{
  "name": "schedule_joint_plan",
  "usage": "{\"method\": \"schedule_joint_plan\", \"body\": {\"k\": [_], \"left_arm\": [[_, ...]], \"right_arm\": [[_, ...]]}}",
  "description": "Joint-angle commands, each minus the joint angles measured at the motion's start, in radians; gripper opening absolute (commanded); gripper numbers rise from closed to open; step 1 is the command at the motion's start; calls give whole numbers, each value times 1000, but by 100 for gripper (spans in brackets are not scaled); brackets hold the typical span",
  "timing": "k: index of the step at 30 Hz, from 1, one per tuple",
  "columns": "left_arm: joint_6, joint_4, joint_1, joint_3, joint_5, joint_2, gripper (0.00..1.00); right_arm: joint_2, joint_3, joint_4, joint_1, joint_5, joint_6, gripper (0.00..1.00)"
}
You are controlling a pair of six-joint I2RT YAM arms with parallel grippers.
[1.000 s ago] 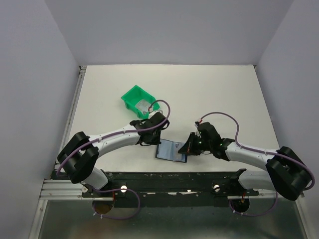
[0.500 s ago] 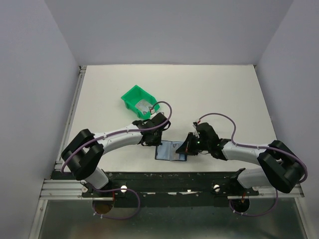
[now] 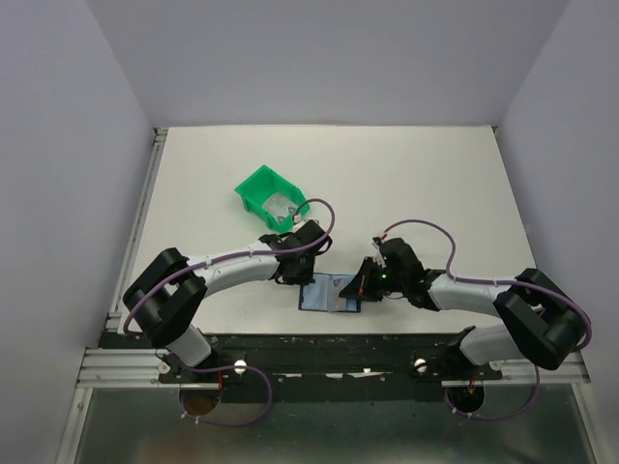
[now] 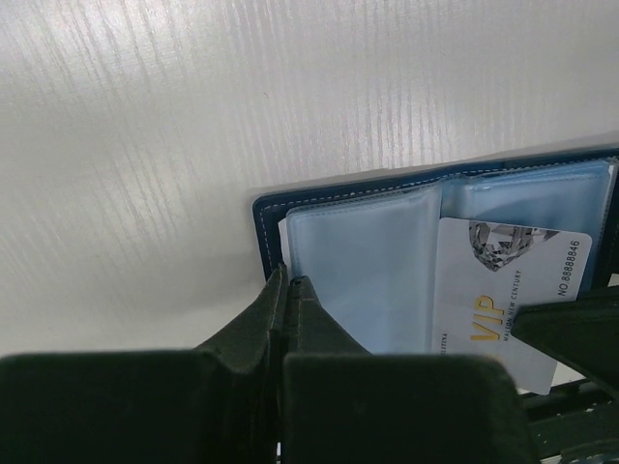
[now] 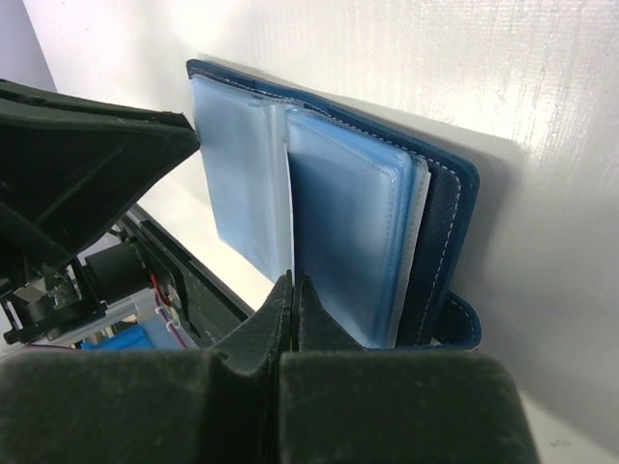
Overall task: Put the credit cards into the card holder
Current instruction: Insert the credit card into the card holder.
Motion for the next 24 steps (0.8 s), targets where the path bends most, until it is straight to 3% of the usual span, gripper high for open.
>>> {"method": "schedule_joint_plan", "body": {"k": [1, 9, 24], "left_arm": [[-8, 4, -4, -18, -33, -74, 0], [-2, 72, -16, -52, 31, -141, 0], [-72, 28, -38, -83, 74, 33, 0]], "right_arm": [[28, -18, 18, -9, -16, 0, 0], [46, -17, 18, -10, -17, -1, 0], [43, 0, 18, -10, -37, -30, 0]]}}
